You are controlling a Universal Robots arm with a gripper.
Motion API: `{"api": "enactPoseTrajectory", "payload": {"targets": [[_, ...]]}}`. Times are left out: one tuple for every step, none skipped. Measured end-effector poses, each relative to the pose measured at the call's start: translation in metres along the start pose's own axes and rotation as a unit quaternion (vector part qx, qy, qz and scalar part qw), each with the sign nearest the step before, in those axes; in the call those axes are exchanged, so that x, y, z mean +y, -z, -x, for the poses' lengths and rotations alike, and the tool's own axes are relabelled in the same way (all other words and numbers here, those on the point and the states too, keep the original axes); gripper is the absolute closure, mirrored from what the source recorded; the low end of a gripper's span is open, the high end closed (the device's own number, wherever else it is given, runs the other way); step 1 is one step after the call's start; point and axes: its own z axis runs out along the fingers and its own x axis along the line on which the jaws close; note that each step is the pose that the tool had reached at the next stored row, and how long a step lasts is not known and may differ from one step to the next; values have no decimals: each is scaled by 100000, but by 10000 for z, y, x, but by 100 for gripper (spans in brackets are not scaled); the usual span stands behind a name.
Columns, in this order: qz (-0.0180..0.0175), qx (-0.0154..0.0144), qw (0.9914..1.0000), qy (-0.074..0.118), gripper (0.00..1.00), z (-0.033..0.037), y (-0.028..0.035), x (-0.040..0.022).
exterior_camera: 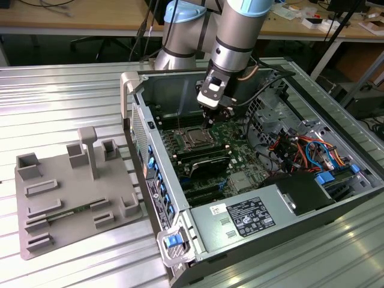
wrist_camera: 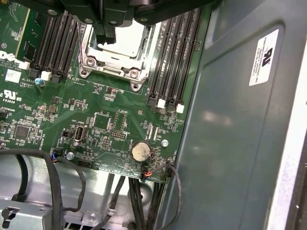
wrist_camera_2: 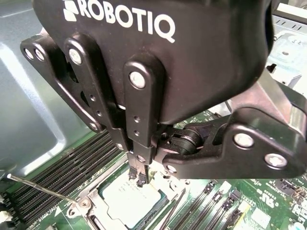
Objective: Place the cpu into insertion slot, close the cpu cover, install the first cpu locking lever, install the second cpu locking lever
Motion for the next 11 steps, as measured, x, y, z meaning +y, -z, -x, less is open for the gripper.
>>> {"api": "enactPoseTrajectory", "payload": {"targets": [[8, -3, 100000, 257, 89, 0, 0, 0], [16, -3, 99999, 400, 89, 0, 0, 0], [27, -8, 99998, 673, 89, 0, 0, 0], [34, -12, 99996, 875, 89, 0, 0, 0], [43, -12, 99994, 1084, 89, 0, 0, 0], [59, -16, 99989, 1464, 89, 0, 0, 0], [75, -21, 99982, 1883, 89, 0, 0, 0], [91, -24, 99973, 2318, 89, 0, 0, 0], [104, -30, 99965, 2662, 89, 0, 0, 0], [124, -35, 99952, 3104, 89, 0, 0, 0], [134, -37, 99941, 3434, 89, 0, 0, 0]]}}
